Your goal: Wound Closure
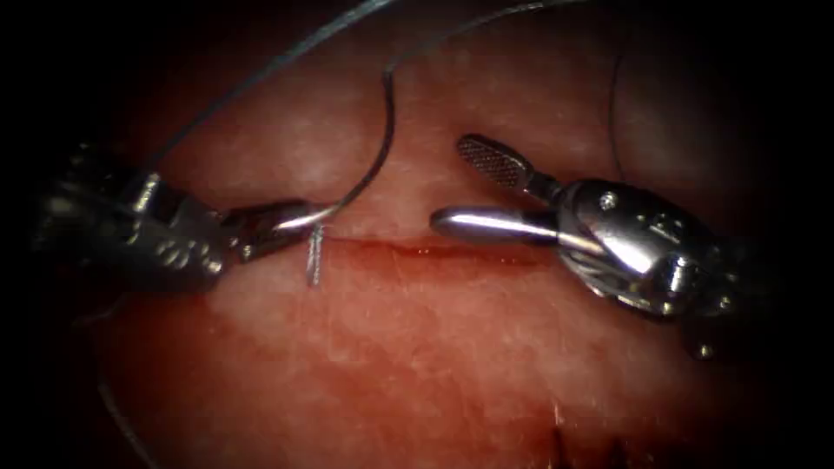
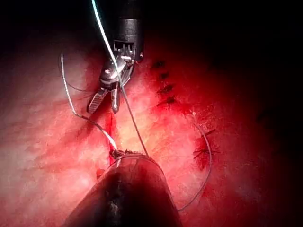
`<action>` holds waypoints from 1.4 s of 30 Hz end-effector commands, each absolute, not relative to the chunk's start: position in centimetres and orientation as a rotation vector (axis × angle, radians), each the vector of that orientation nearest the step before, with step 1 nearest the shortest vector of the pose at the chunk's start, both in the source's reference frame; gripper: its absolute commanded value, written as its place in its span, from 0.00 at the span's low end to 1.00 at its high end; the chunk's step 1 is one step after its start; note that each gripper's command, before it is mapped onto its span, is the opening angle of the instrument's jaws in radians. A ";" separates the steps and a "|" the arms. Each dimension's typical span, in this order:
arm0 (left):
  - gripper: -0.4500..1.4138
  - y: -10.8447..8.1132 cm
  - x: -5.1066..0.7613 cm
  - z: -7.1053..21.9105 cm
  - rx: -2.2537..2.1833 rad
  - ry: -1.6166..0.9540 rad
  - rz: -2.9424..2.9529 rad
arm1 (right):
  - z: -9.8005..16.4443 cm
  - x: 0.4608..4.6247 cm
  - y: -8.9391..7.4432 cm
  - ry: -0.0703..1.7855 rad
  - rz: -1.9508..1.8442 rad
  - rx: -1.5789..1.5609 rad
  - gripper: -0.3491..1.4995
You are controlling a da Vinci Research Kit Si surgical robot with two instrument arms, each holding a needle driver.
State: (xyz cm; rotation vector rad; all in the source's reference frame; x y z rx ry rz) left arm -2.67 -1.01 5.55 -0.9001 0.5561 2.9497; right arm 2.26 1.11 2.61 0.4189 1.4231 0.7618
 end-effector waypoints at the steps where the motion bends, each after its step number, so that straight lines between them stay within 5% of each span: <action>1: 0.00 -1.1 -2.70 5.6 -0.901 0.549 2.952 | 2.6 2.35 1.0 1.424 0.762 0.430 0.82; 13: 0.00 -1.3 -2.90 5.6 -0.944 0.558 2.957 | 2.7 2.41 1.0 1.471 0.741 0.478 0.72; 16: 0.00 -1.3 -2.91 5.6 -0.949 0.561 2.962 | 2.6 2.39 1.0 1.495 0.712 0.511 0.00; 29: 0.02 -1.4 -2.96 5.6 -1.007 0.463 2.973 | 2.6 2.30 1.1 1.521 0.718 0.447 0.00; 30: 0.32 -1.4 -2.96 5.5 -1.009 0.380 2.904 | 2.6 2.28 1.1 1.522 0.708 0.440 0.00; 31: 0.44 -1.4 -2.96 5.5 -1.003 0.322 2.840 | 2.6 2.26 1.1 1.523 0.704 0.437 0.00; 33: 0.46 -1.4 -2.96 5.5 -1.000 0.262 2.775 | 2.6 2.25 1.1 1.526 0.699 0.433 0.00; 34: 0.61 -1.4 -2.96 5.4 -1.014 0.145 2.659 | 2.6 2.22 1.1 1.518 0.672 0.415 0.00; 37: 0.73 -1.3 -2.95 5.3 -1.047 -0.081 2.502 | 2.6 2.21 1.1 1.482 0.580 0.398 0.00; 42: 0.73 -1.1 -2.95 5.0 -1.024 -0.405 2.408 | 2.5 2.24 1.1 1.441 0.361 0.358 0.00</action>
